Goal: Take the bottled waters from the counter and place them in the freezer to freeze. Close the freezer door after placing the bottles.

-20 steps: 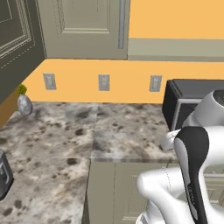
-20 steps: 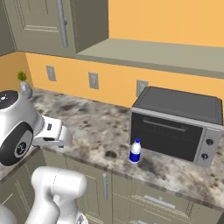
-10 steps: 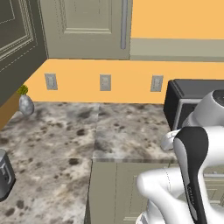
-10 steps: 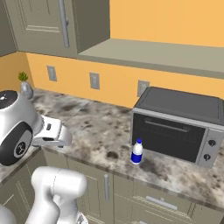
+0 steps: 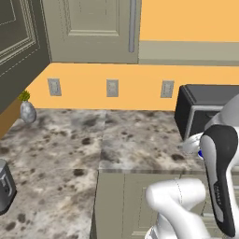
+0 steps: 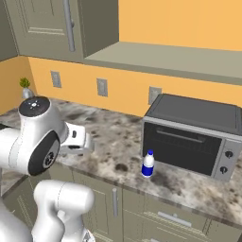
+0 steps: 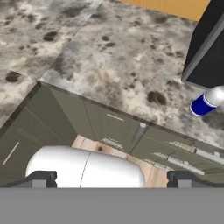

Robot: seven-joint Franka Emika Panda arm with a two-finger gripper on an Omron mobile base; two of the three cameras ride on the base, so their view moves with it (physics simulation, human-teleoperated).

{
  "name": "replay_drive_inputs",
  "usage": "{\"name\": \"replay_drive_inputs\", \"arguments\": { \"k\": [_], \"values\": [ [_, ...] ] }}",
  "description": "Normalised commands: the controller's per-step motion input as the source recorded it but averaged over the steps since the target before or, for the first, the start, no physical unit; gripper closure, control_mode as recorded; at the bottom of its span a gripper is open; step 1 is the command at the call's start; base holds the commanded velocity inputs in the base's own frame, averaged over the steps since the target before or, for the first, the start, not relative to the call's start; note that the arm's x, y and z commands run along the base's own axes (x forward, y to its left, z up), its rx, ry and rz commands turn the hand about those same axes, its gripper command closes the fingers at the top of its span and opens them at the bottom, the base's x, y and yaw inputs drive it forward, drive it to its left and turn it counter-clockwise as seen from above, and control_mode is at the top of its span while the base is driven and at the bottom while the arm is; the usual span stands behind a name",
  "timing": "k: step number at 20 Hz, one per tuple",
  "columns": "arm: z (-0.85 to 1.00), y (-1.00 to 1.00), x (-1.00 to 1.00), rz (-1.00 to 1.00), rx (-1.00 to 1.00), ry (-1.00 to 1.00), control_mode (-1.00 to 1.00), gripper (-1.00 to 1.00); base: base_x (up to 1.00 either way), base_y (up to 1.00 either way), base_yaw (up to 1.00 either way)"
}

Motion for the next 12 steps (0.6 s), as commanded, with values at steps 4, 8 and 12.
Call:
{"name": "replay_drive_inputs", "arguments": {
  "k": [4, 8, 12],
  "values": [
    [-0.02, -0.47, 0.23, 0.12, 0.03, -0.01, -1.00, -1.00, 0.00, 0.00, 0.00],
    [-0.28, -0.67, 0.27, 0.01, 0.01, -0.11, -1.00, -1.00, 0.00, 0.00, 0.00],
    [-0.34, -0.86, 0.32, 0.00, 0.06, -0.15, -1.00, -1.00, 0.00, 0.00, 0.00]
  ]
}}
